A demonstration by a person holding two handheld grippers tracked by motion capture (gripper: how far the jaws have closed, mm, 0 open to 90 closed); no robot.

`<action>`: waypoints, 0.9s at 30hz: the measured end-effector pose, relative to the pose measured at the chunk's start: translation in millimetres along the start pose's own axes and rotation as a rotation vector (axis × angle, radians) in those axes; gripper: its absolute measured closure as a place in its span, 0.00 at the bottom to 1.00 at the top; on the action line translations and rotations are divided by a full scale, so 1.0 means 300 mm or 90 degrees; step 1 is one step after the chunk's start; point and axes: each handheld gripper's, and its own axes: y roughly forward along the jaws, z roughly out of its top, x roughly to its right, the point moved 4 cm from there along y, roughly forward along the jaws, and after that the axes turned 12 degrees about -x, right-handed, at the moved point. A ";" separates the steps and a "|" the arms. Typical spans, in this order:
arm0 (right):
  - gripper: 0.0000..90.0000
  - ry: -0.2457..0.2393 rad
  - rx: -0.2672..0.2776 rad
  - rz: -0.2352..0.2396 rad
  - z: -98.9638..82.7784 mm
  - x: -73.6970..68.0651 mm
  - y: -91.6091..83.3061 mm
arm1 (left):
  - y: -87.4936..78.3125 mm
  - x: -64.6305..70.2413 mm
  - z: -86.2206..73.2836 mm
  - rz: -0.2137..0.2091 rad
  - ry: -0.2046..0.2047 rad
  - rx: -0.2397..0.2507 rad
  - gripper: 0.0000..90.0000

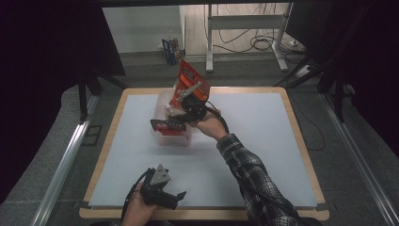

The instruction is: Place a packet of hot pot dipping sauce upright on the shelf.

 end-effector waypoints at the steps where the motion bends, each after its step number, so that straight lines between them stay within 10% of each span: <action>1: 0.93 -0.001 -0.007 -0.003 -0.006 0.002 0.000 | 0.000 0.000 0.000 0.000 0.000 0.000 0.00; 14: 0.42 0.018 0.040 -0.032 -0.009 0.010 -0.056 | 0.002 0.000 0.000 0.000 0.001 -0.001 0.00; 27: 0.20 0.036 0.050 -0.059 -0.054 0.022 -0.097 | 0.001 -0.002 0.000 0.004 0.003 0.000 0.00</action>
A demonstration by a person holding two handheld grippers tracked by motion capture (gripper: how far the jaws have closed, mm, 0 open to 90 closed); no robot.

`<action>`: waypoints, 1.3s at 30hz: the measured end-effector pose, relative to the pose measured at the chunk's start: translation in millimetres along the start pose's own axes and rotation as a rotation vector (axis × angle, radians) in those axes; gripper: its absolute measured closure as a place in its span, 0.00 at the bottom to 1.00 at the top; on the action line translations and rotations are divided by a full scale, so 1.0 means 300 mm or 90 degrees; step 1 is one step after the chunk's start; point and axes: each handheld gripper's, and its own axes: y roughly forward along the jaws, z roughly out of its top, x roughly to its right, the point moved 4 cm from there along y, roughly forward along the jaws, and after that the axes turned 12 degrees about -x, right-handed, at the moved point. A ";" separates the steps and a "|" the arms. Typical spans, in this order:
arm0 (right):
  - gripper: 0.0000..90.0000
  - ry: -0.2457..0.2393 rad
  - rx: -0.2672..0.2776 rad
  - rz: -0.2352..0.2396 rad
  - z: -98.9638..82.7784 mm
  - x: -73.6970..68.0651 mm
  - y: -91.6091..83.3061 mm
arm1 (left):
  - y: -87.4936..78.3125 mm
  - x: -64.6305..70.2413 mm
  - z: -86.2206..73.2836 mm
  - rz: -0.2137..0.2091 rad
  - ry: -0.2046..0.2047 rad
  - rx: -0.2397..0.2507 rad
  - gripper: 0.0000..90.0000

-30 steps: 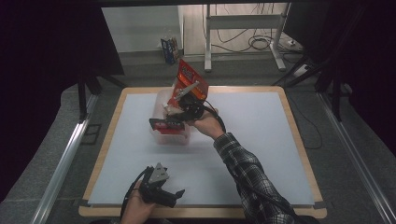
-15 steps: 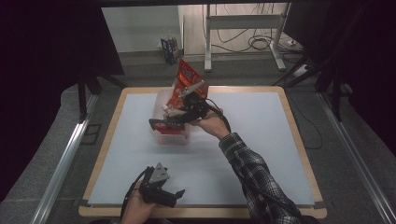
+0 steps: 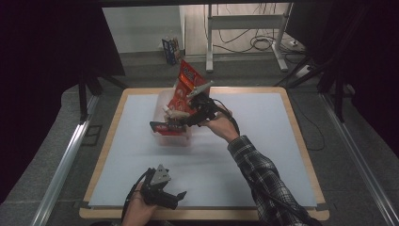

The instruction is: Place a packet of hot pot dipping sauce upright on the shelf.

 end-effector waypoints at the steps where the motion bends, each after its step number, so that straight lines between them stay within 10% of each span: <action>1: 0.19 0.001 0.004 -0.002 -0.003 0.001 -0.005 | 0.000 0.000 0.000 0.001 0.000 0.000 0.00; 39: 0.00 0.019 0.025 -0.032 -0.176 -0.045 -0.102 | 0.011 0.004 -0.002 0.017 0.018 -0.001 0.00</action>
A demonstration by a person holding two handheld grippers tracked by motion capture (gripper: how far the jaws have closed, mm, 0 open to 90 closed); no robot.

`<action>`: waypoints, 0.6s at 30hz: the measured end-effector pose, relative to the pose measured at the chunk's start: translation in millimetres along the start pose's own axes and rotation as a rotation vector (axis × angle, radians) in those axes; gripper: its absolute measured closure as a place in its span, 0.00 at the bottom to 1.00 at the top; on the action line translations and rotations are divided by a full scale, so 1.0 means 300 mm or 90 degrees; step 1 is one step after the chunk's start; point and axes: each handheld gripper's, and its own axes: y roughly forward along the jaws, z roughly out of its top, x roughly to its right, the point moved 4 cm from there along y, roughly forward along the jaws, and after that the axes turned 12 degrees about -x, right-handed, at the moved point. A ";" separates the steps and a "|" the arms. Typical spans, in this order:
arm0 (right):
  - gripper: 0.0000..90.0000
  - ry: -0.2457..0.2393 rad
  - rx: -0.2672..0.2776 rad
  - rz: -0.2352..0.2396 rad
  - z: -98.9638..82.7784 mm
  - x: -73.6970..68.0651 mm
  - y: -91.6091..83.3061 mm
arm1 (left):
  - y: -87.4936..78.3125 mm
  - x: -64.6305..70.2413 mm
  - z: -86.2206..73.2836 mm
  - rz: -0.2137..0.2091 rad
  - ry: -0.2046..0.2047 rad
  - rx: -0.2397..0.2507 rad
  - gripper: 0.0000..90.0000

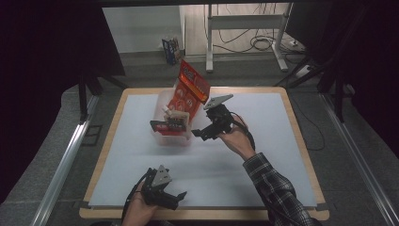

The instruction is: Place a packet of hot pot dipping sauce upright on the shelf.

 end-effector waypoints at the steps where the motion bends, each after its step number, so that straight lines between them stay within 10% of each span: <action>1: 0.00 0.001 0.002 0.003 -0.005 -0.004 -0.002 | 0.000 0.000 0.000 0.000 0.000 0.000 0.00; 18: 0.00 -0.006 0.028 0.010 -0.105 -0.049 -0.029 | 0.004 0.005 0.001 0.000 0.009 -0.001 0.00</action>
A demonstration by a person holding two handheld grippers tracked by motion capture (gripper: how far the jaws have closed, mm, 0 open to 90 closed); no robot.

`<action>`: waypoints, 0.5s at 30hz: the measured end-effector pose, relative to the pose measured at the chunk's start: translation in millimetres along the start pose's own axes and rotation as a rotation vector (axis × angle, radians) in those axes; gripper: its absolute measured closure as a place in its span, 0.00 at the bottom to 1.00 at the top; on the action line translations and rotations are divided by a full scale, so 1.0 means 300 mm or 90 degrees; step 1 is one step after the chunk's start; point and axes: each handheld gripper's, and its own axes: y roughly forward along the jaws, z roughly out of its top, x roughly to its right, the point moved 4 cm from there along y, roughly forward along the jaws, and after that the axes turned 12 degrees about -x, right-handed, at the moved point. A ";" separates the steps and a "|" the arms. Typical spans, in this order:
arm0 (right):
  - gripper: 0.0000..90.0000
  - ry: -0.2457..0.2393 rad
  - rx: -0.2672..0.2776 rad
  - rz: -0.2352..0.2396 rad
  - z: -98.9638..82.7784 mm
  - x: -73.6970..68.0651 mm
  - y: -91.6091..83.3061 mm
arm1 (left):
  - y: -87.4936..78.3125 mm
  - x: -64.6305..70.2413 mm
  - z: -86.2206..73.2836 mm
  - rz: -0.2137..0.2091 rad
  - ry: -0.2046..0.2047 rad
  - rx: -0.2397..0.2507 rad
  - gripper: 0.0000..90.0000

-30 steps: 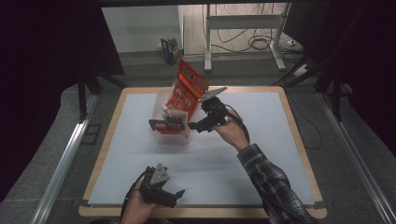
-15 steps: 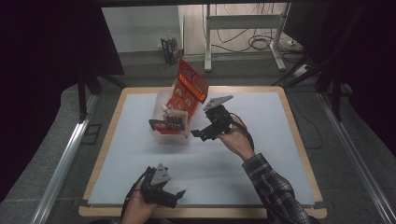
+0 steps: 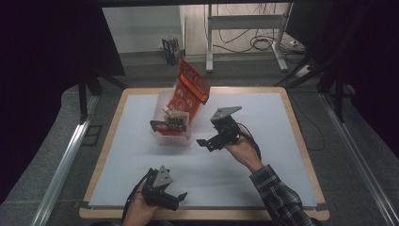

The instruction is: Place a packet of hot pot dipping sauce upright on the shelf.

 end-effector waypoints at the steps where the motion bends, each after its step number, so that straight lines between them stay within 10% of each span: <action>1: 0.00 0.002 0.001 0.004 -0.003 -0.003 -0.002 | 0.000 0.000 0.000 -0.001 0.000 0.001 0.00; 15: 0.00 0.002 0.001 -0.007 -0.055 -0.053 -0.020 | -0.019 -0.004 0.001 -0.005 -0.006 0.034 0.00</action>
